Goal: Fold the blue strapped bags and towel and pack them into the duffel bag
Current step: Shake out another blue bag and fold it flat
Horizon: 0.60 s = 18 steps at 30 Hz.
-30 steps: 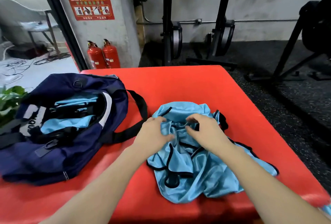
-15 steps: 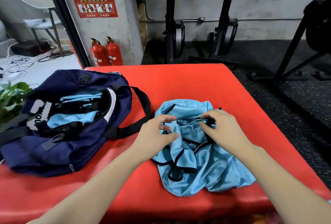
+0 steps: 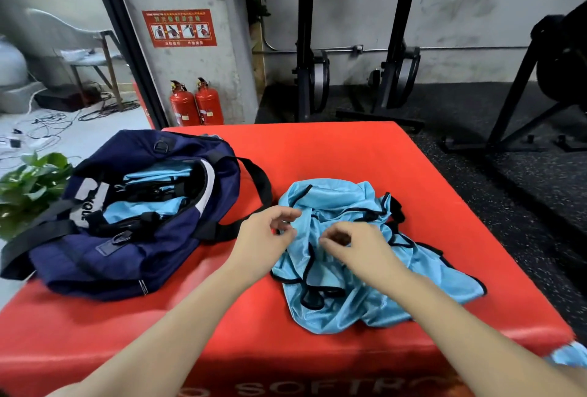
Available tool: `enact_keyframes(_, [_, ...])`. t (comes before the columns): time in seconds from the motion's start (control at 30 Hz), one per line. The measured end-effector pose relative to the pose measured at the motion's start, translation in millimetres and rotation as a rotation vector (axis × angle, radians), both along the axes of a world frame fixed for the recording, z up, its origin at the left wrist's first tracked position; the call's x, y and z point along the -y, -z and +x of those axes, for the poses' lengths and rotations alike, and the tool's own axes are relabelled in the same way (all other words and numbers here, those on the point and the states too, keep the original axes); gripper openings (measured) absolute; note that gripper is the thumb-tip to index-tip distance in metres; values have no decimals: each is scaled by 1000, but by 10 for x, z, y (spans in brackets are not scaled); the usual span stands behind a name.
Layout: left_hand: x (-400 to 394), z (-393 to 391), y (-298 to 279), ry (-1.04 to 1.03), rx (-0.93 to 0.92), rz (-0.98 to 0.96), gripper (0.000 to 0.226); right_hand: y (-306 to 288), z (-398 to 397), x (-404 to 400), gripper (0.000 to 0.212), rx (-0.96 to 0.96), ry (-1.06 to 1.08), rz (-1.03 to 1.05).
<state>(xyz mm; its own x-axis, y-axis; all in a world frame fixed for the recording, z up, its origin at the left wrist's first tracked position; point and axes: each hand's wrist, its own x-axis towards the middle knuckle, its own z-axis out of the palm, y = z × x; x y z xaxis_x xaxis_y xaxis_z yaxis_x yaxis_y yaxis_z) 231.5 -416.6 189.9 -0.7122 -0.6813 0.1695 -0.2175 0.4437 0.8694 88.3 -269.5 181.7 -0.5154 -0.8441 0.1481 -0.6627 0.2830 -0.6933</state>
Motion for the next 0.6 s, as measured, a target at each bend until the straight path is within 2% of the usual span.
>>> enact_keyframes(0.1, [-3, 78, 40, 127, 69, -119, 41, -65, -124, -47, 8, 68, -82, 112])
enact_keyframes(0.23, [-21, 158, 150, 417, 375, -457, 64, 23, -216, -84, 10, 33, -111, 207])
enact_keyframes(0.3, [-18, 141, 178, 477, 442, -564, 62, 45, -246, -81, 8, 8, -100, 205])
enact_keyframes(0.4, [-5, 39, 86, 509, 440, -567, 39, 44, -311, -152, 5, 20, -64, 188])
enact_keyframes(0.47, [29, -67, 43, 528, 492, -594, 33, 60, -361, -239, 6, 14, -34, 176])
enact_keyframes(0.53, [90, -143, 29, 569, 561, -578, 47, 79, -398, -328, 5, 11, -22, 172])
enact_keyframes(0.6, [168, -199, 22, 633, 599, -483, 62, 93, -432, -419, 4, 23, -21, 175])
